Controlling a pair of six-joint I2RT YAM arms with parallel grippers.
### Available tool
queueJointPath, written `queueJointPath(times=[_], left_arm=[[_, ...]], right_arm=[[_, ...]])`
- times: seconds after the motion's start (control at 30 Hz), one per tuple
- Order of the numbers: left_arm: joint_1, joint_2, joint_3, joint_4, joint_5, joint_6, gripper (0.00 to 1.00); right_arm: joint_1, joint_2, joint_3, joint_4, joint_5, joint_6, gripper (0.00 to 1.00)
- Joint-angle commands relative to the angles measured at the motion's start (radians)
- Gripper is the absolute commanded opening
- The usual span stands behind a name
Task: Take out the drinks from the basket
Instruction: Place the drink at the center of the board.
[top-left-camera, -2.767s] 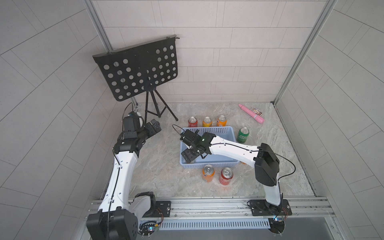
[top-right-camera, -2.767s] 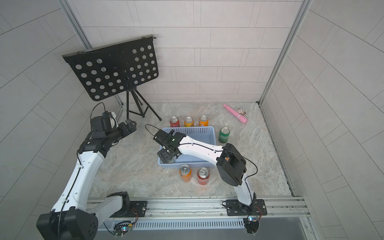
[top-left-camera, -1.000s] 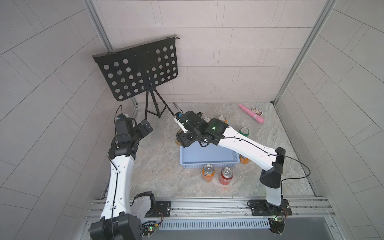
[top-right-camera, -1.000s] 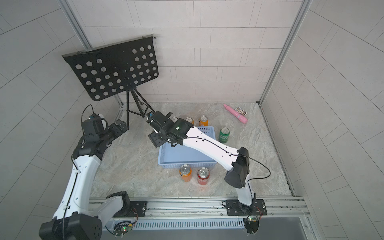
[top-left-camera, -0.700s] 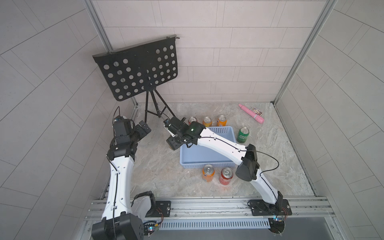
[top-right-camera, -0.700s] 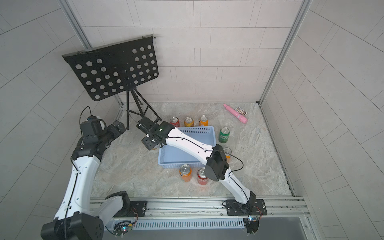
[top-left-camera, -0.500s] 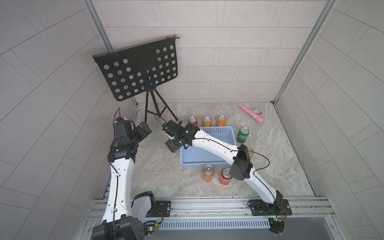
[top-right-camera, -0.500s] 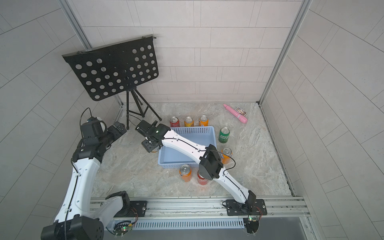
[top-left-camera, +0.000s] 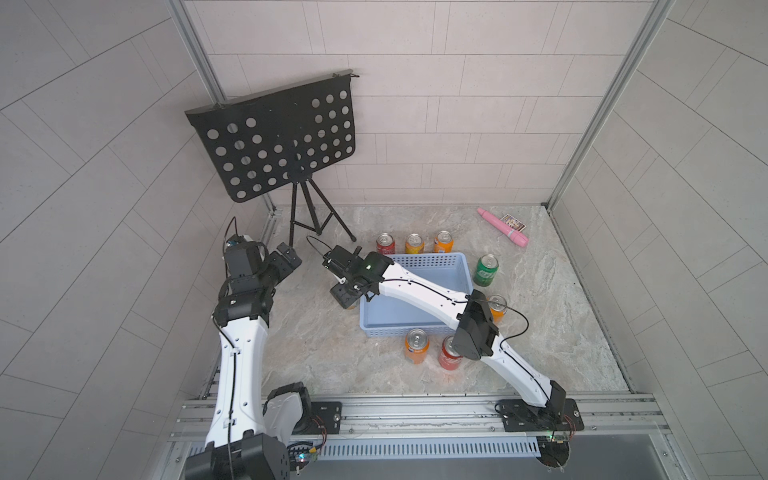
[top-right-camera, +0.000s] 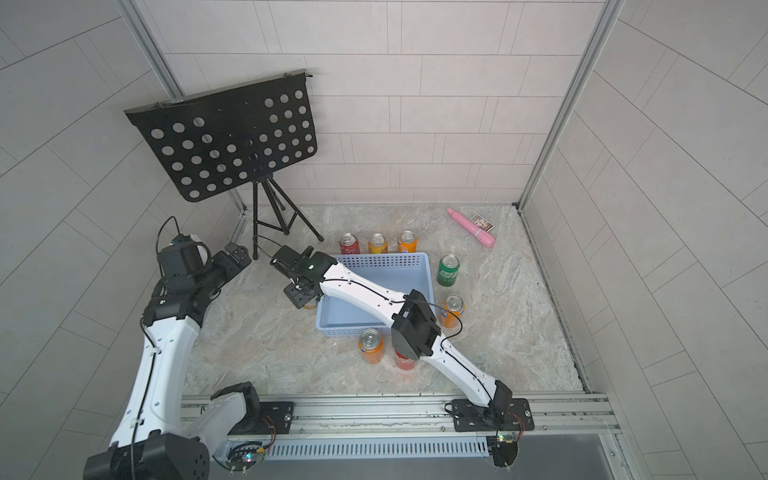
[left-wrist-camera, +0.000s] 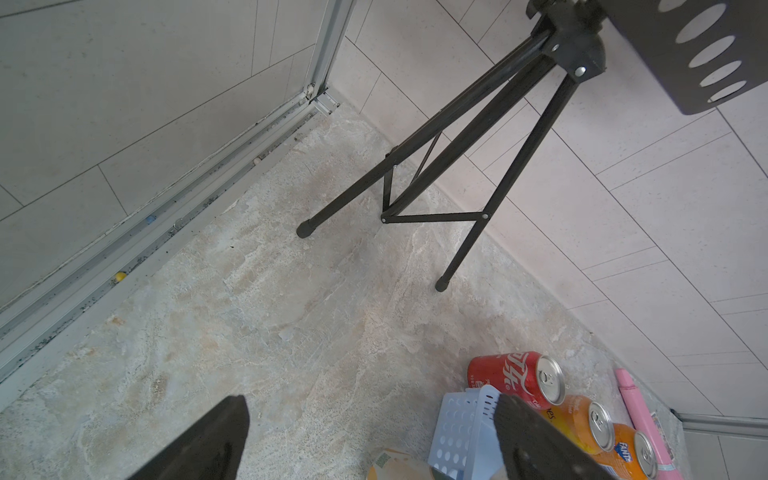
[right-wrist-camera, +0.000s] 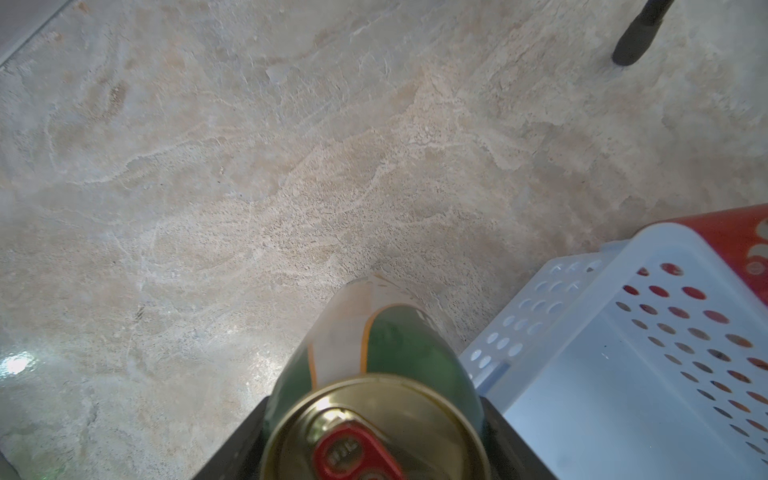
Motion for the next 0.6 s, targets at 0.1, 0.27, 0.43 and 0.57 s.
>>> queueJointPath(times=[0.1,0.27,0.43,0.57], left_arm=[[0.014,-0.012,-0.011,0.032,0.014,-0.007,1.0],[0.018,-0.019,-0.01,0.033,0.012,-0.005,1.0],[0.019,-0.029,-0.018,0.043,0.01,-0.004,1.0],[0.019,-0.031,-0.022,0.05,0.008,-0.004,1.0]], right_arm=[[0.007,0.017,0.029,0.025,0.009,-0.001,0.19],[0.01,0.022,0.027,0.012,0.002,-0.002,0.42],[0.01,0.009,0.027,-0.003,0.009,0.01,0.73],[0.01,-0.021,0.027,0.003,0.024,0.015,0.85]])
